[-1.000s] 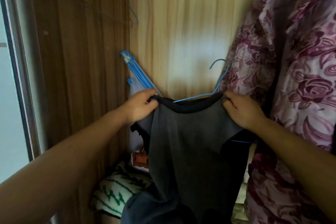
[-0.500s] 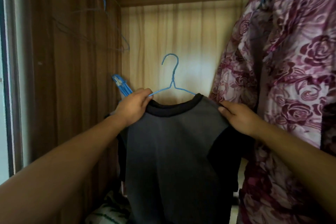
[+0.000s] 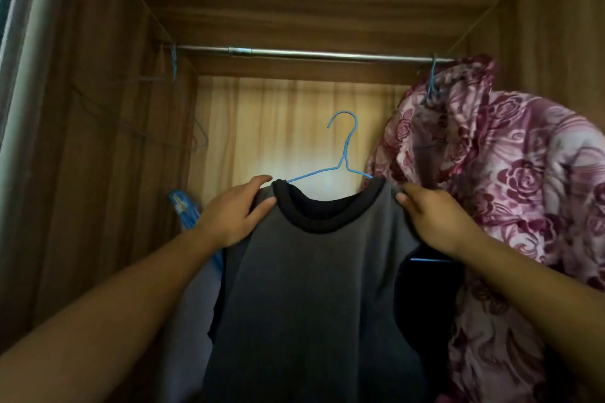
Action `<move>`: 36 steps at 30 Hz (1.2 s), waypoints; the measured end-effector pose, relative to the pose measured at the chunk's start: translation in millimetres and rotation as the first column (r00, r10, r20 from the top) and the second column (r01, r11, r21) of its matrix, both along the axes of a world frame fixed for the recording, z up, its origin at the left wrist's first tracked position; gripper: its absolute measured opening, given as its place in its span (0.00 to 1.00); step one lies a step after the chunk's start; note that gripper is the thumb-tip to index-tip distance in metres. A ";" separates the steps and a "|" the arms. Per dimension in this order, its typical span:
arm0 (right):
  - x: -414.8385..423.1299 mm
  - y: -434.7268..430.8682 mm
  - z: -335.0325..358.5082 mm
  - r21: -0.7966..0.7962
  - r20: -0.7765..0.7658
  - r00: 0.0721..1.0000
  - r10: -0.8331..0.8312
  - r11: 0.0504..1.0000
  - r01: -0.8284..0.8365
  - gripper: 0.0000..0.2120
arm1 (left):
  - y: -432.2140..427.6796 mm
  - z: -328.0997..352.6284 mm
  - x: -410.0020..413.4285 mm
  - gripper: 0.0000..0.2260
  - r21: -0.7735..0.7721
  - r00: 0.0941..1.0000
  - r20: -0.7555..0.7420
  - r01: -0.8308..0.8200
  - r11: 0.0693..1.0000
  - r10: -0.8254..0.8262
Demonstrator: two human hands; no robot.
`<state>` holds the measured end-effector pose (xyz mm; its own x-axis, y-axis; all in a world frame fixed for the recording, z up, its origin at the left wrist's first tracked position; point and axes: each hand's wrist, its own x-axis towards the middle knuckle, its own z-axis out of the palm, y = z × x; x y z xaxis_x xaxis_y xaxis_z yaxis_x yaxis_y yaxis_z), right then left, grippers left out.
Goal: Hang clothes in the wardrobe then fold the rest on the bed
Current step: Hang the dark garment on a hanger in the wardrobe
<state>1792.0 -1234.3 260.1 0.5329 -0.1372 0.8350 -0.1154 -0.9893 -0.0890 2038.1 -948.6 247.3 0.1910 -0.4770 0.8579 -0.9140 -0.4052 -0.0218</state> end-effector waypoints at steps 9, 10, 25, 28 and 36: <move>-19.5 6.1 44.0 -0.102 -0.070 0.979 -0.190 0.978 0.182 0.07 | -29.2 29.6 32.5 0.15 -0.343 0.989 -0.075 -0.147 0.928 0.129; -23.0 6.9 48.0 -0.112 -0.072 0.969 -0.236 0.967 0.227 0.07 | -30.3 32.7 36.8 0.16 -0.364 0.990 -0.100 -0.125 0.923 0.095; -47.0 27.6 161.1 -0.304 0.285 0.749 -0.598 0.685 0.663 0.15 | -151.3 134.5 17.0 0.16 -0.453 0.893 -0.421 -0.055 0.890 -0.159; -49.7 19.8 182.7 -0.287 0.290 0.721 -0.629 0.662 0.692 0.14 | -175.2 161.3 20.7 0.14 -0.495 0.880 -0.385 0.057 0.867 -0.277; -33.7 6.4 208.6 -0.252 0.303 0.683 -0.664 0.636 0.730 0.13 | -219.5 196.7 40.1 0.20 -0.484 0.842 -0.355 0.206 0.851 -0.406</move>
<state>1758.3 -1227.9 468.6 0.2428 -0.1128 0.9635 -0.7984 -0.5874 0.1324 2078.2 -1168.1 443.9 0.4899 -0.1965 0.8493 -0.8642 0.0188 0.5028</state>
